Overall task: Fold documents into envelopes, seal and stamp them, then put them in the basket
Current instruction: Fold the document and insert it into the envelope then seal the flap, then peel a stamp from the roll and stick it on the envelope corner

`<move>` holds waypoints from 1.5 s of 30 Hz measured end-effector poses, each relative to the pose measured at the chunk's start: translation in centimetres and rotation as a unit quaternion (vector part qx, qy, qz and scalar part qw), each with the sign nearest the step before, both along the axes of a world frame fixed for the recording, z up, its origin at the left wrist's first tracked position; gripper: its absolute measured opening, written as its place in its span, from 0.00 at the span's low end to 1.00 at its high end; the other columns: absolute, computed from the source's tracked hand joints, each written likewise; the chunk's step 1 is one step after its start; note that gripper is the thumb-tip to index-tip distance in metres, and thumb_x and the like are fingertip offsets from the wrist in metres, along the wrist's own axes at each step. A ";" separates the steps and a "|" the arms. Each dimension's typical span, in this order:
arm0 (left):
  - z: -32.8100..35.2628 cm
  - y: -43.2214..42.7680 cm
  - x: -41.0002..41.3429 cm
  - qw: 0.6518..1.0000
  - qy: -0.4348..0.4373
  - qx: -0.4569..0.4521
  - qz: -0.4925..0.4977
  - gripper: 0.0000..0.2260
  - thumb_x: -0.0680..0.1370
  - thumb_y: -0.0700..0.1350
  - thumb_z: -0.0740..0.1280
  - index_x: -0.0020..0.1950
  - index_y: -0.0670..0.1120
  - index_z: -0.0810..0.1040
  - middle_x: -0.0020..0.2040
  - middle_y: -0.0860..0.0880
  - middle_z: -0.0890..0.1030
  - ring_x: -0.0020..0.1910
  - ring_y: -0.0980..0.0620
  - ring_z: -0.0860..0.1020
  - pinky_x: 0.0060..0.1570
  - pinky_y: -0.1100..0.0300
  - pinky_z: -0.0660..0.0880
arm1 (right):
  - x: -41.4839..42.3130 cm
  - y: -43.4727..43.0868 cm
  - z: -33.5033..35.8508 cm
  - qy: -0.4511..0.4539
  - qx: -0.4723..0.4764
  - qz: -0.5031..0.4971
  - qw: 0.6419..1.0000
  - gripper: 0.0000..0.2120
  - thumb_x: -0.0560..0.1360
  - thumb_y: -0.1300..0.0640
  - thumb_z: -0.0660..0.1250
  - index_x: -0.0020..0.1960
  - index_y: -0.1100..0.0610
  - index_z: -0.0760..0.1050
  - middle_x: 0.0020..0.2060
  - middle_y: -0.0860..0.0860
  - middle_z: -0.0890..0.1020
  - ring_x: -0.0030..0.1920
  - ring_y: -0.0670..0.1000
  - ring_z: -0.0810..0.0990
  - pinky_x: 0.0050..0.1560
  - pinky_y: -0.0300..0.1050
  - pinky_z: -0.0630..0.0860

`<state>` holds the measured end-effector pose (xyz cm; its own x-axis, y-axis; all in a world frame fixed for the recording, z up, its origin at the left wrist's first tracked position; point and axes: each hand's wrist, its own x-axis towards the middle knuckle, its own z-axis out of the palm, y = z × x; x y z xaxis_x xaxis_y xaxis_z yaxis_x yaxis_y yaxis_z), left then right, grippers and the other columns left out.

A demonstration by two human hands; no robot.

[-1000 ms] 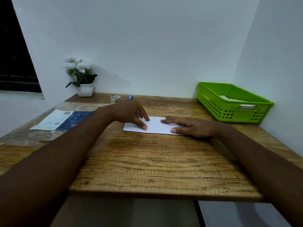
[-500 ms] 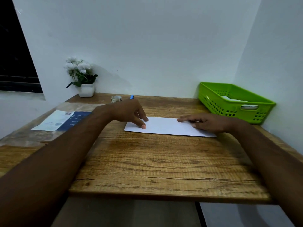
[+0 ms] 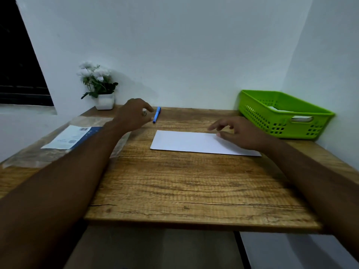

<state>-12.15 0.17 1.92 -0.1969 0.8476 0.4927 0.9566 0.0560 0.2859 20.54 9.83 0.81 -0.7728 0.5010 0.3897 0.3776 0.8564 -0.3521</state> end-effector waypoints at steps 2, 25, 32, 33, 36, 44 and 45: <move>-0.3 0.5 -0.8 0.999 0.002 -0.006 0.041 0.17 0.74 0.45 0.71 0.61 0.41 0.78 0.61 0.42 0.78 0.60 0.44 0.75 0.58 0.53 0.70 | -0.3 -0.4 0.0 0.006 0.001 0.007 1.000 0.14 0.77 0.63 0.67 0.56 0.47 0.80 0.53 0.44 0.83 0.51 0.36 0.78 0.49 0.25 0.67; -0.2 1.3 -1.1 0.996 -0.077 0.016 0.046 0.11 0.72 0.46 0.74 0.37 0.38 0.80 0.36 0.41 0.80 0.35 0.49 0.75 0.34 0.60 0.67 | -4.4 -2.2 0.3 0.023 0.021 0.023 0.999 0.10 0.76 0.60 0.67 0.54 0.50 0.81 0.50 0.41 0.83 0.47 0.40 0.79 0.49 0.36 0.73; 0.7 -0.1 1.1 0.988 -0.114 0.049 -0.087 0.07 0.70 0.42 0.76 0.43 0.39 0.85 0.42 0.45 0.84 0.34 0.61 0.77 0.33 0.75 0.67 | -8.1 -2.0 1.0 0.097 -0.056 0.014 0.994 0.07 0.76 0.57 0.69 0.53 0.50 0.81 0.47 0.43 0.83 0.41 0.44 0.81 0.42 0.35 0.74; 0.8 -0.2 1.5 0.985 -0.122 0.048 -0.112 0.06 0.69 0.41 0.76 0.44 0.41 0.85 0.44 0.45 0.85 0.35 0.62 0.79 0.34 0.75 0.69 | -8.5 -2.0 1.0 0.119 -0.076 0.005 0.990 0.09 0.76 0.57 0.70 0.56 0.52 0.80 0.49 0.43 0.83 0.41 0.45 0.82 0.41 0.34 0.74; 1.2 -0.6 2.9 0.968 -0.154 0.039 -0.193 0.09 0.68 0.38 0.77 0.47 0.43 0.86 0.45 0.46 0.85 0.43 0.57 0.82 0.42 0.68 0.76 | -9.1 -2.3 0.7 0.174 -0.155 0.010 0.972 0.21 0.76 0.54 0.71 0.68 0.51 0.74 0.58 0.47 0.80 0.47 0.49 0.84 0.46 0.41 0.81; 1.4 -1.0 5.5 0.947 -0.180 0.014 -0.266 0.09 0.67 0.37 0.77 0.45 0.47 0.85 0.36 0.55 0.84 0.34 0.54 0.82 0.34 0.66 0.75 | -8.3 -3.1 0.5 0.243 -0.186 0.021 0.952 0.21 0.69 0.61 0.78 0.60 0.53 0.79 0.51 0.49 0.82 0.41 0.49 0.85 0.45 0.42 0.82; 1.5 -1.1 5.6 0.945 -0.189 0.015 -0.267 0.09 0.66 0.37 0.78 0.44 0.47 0.85 0.35 0.57 0.84 0.34 0.56 0.82 0.34 0.68 0.74 | -8.1 -3.2 0.5 0.249 -0.185 0.020 0.951 0.21 0.67 0.61 0.79 0.58 0.52 0.79 0.51 0.49 0.83 0.40 0.48 0.85 0.45 0.42 0.82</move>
